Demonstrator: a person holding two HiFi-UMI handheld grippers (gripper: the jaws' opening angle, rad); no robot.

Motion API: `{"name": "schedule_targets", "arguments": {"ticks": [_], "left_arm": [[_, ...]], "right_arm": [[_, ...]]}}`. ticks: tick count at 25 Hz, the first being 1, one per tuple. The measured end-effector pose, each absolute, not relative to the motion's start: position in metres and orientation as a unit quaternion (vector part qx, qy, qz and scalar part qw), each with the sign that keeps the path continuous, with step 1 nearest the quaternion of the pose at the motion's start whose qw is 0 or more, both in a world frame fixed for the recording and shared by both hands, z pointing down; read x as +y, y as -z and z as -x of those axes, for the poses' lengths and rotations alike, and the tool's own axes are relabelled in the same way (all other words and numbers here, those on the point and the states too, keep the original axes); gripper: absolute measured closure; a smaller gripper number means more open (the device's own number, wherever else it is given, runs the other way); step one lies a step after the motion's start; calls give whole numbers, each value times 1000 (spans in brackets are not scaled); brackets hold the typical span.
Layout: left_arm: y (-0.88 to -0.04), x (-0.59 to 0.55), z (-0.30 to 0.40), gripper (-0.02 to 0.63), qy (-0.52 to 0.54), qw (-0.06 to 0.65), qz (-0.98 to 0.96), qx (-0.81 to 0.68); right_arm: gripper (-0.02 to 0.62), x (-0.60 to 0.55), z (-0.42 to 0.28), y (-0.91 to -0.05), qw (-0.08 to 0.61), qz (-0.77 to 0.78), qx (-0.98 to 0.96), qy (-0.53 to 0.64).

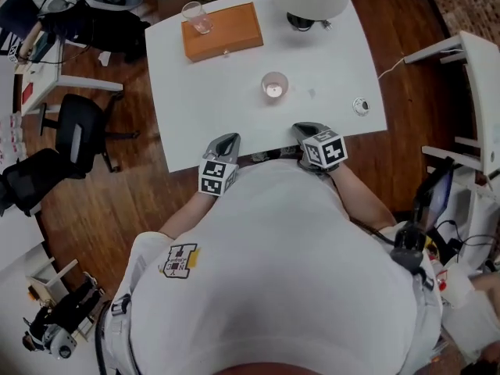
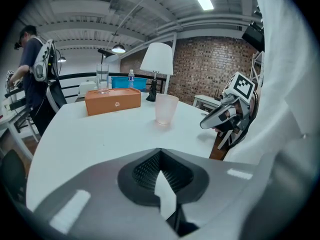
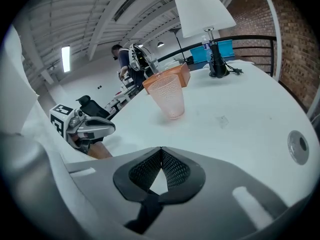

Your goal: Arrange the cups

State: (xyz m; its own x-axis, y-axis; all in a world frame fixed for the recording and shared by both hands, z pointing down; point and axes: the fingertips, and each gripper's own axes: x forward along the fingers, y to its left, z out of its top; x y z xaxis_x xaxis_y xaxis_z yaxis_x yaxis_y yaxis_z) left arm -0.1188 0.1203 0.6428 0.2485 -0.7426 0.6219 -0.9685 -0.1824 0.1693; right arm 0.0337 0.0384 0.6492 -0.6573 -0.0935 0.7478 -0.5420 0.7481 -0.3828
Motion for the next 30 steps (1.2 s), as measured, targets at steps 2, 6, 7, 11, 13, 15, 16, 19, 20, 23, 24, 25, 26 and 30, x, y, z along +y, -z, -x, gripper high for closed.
{"name": "schedule_targets", "arguments": {"ticks": [2,6,7,11,13,15,16,19,20,23,24,25,26,30], "left_arm": [[-641,122,128,604,-207,275,-736,-583],[-637,121,131,604,-219,268,-725,-595],[-638,119,128,604,-221,266,-727,-593],[-634,113,120,604,-219,260,-735,-587],[-631,112,120,604,-215,254,-738,-588],[-630,111,120,604,-212,255,-737,-589],[-628,110,120,604,-210,258,-736,-590],[-626,107,121,604,-207,262,-732,-594],[-626,106,122,604,-207,262,-731,-595],[-627,105,125,604,-210,264,-728,-597],[-627,104,126,604,-210,264,-728,-597],[-627,104,126,604,-211,264,-728,-597],[-627,103,126,604,-211,264,-727,-598],[-628,101,127,604,-215,265,-725,-598]], "right_arm": [[595,39,-26,-650,371,-181,-859,-303],[595,36,-21,-651,370,-168,-863,-300],[595,35,-24,-651,370,-169,-863,-299],[595,31,-29,-651,370,-172,-864,-295],[595,30,-29,-650,369,-173,-864,-296],[595,28,-29,-649,368,-175,-864,-296],[595,27,-28,-649,367,-175,-865,-295],[595,23,-25,-647,363,-173,-868,-291],[595,22,-23,-647,362,-172,-869,-290],[595,19,-18,-642,358,-168,-874,-281],[595,18,-17,-641,356,-168,-877,-276],[595,16,-16,-639,355,-169,-879,-270],[595,13,-14,-636,352,-171,-882,-261],[594,-3,-7,-623,340,-189,-900,-196]]}}
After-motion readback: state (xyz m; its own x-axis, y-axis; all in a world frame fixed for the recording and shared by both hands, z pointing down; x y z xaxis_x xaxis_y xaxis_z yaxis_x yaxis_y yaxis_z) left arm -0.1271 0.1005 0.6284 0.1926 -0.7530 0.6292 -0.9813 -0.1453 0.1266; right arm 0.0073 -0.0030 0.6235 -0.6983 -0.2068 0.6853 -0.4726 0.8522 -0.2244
